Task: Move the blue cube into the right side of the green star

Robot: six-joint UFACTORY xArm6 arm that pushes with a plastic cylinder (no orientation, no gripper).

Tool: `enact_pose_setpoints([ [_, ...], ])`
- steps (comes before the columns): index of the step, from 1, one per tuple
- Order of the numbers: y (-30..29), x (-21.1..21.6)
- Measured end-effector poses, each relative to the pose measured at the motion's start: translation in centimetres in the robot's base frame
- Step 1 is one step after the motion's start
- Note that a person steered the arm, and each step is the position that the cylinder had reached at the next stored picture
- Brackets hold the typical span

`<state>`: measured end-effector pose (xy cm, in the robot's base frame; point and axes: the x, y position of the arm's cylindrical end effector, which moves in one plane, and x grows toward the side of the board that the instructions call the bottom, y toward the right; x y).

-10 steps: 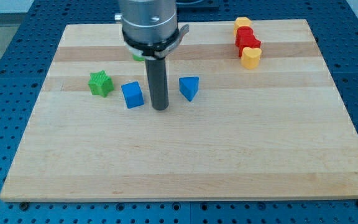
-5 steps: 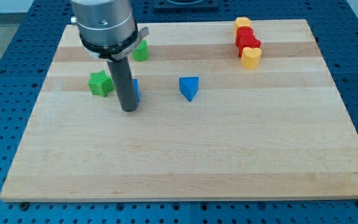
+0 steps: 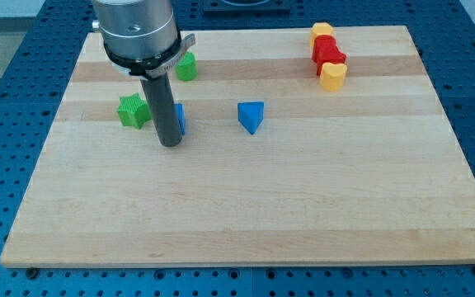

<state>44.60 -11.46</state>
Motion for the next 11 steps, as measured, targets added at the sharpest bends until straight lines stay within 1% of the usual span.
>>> enact_pose_setpoints([
  [4, 0.0, -1.7],
  [5, 0.0, -1.6],
  [6, 1.5, -0.1],
  [7, 3.3, -0.2],
  [8, 3.9, -1.0],
  [10, 3.9, -4.1],
  [11, 3.9, -4.7],
])
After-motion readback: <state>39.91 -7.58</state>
